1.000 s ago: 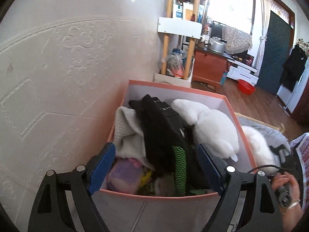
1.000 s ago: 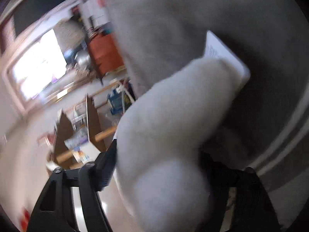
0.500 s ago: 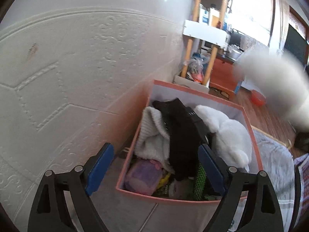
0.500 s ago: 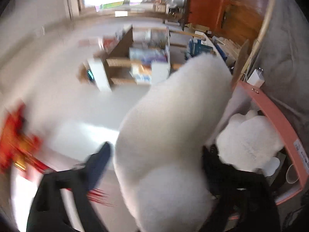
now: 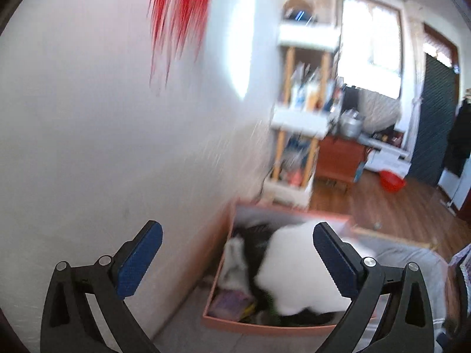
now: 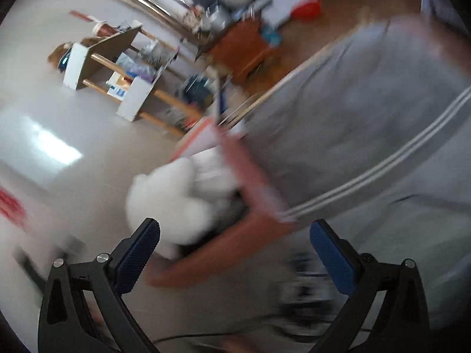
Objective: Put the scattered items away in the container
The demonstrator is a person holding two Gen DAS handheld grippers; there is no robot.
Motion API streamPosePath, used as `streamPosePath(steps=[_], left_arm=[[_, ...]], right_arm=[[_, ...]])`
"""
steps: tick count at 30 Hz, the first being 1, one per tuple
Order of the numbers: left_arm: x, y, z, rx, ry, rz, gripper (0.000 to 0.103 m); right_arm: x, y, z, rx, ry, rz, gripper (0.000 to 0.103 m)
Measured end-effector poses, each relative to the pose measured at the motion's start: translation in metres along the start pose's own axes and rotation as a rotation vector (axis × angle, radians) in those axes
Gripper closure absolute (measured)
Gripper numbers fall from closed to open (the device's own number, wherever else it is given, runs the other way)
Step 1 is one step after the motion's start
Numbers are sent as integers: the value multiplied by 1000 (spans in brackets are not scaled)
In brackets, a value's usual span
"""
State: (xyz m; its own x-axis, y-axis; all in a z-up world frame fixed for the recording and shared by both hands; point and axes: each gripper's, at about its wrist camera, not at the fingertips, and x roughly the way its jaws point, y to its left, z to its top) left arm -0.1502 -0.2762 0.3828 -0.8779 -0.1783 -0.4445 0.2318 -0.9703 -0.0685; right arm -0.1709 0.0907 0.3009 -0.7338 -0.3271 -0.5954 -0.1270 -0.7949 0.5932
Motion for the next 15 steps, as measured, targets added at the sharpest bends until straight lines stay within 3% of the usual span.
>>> streamPosePath(steps=[4, 6, 8, 9, 11, 13, 15], left_arm=[[-72, -38, 6, -36, -23, -25, 0], [-105, -60, -10, -58, -17, -106, 0], [-128, -87, -36, -70, 18, -240, 0], [-138, -110, -55, -33, 64, -312, 0], [-148, -146, -85, 67, 106, -375, 0], [-153, -179, -122, 164, 138, -370, 0], [-149, -195, -147, 193, 189, -385, 0]], right_arm=[[-106, 28, -13, -325, -226, -131, 0], [-154, 38, -28, -453, -324, -173, 0], [-190, 47, -40, -554, -403, -202, 0], [-206, 49, -47, -595, -430, -213, 0], [-229, 49, -56, -640, -457, -226, 0], [-245, 43, -60, -644, -474, -241, 1], [-250, 33, -61, -627, -479, -259, 1]])
